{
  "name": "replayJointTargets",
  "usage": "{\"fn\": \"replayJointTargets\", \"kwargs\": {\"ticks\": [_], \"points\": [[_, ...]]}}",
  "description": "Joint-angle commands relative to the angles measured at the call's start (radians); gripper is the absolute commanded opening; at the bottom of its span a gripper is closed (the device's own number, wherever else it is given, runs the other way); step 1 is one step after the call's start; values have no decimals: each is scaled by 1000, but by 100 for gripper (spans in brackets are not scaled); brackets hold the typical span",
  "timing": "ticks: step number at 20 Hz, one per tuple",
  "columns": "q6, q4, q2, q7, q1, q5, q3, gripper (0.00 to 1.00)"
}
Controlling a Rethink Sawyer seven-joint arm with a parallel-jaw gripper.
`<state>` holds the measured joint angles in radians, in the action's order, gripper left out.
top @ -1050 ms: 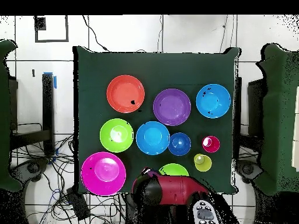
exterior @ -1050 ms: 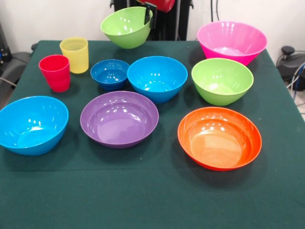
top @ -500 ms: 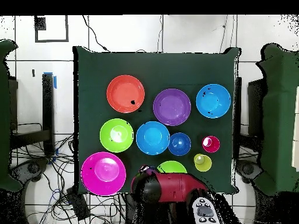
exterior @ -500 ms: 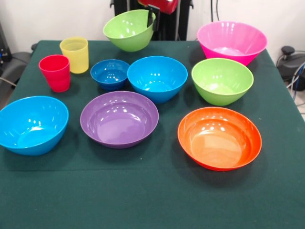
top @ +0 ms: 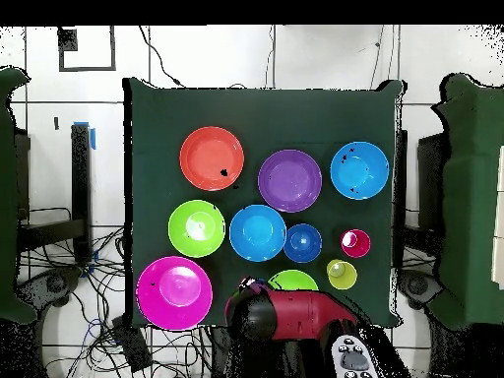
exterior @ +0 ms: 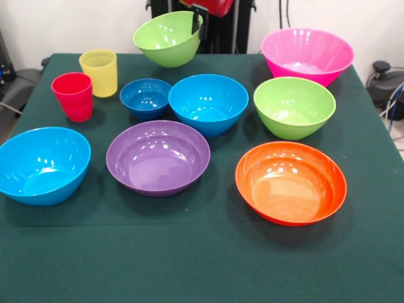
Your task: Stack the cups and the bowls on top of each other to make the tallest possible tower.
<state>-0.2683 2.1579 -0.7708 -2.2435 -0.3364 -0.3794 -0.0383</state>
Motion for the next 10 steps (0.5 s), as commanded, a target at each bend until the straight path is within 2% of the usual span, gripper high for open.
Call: {"fn": "replayJointTargets", "kwargs": {"ticks": [1,10], "points": [[-110,-80,1,84,-23,-39,103,0],[-96,-77,3,96,-36,-72,115,0]]}}
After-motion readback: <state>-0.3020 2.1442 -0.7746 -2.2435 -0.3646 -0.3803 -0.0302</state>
